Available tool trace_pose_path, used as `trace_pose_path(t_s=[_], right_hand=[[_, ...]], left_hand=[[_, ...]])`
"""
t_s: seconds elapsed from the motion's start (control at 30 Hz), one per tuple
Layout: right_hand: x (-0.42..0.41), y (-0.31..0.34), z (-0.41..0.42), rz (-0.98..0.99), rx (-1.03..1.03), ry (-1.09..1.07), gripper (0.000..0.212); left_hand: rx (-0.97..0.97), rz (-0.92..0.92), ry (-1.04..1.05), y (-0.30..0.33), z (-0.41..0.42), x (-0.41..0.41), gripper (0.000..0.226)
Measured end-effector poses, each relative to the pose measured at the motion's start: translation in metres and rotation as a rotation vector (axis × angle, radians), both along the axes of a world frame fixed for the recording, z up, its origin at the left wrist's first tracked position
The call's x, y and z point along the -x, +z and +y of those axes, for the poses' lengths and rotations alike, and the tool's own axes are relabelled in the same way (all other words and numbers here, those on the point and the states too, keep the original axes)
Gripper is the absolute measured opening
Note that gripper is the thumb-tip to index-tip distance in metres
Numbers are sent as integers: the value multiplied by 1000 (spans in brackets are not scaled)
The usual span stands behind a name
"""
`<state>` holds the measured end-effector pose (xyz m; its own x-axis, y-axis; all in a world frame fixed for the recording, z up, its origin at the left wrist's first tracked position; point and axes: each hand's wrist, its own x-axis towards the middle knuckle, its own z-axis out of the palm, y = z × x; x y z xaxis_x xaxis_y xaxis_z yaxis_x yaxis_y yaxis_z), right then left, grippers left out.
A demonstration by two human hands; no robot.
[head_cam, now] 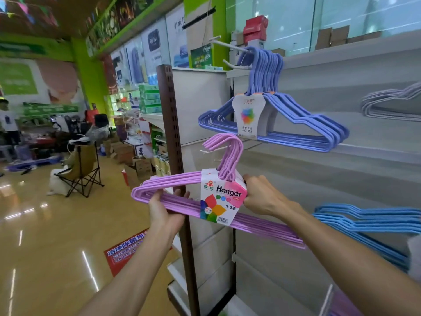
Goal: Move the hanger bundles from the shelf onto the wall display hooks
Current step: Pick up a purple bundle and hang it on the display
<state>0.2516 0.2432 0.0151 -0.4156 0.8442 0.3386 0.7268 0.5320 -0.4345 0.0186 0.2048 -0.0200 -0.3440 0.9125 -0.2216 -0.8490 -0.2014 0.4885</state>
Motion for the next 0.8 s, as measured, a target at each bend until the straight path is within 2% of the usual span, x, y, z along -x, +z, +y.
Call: trace_pose_path(t_s=[0.07, 0.27, 0.43, 0.7, 0.8], right_hand=[[4, -4, 12, -12, -1, -19, 29], [17, -11, 36, 14, 16, -98, 28], [28, -13, 47, -24, 54, -215, 37], [40, -12, 52, -96, 102, -315, 16], [43, -9, 52, -129, 106, -354, 16]], left_hand=[[8, -18, -41, -6, 17, 4, 21], [33, -50, -132, -20, 65, 20, 41], [48, -85, -210, -30, 92, 31, 43], [90, -113, -310, -33, 116, 36, 41], [113, -140, -337, -35, 121, 32, 40]])
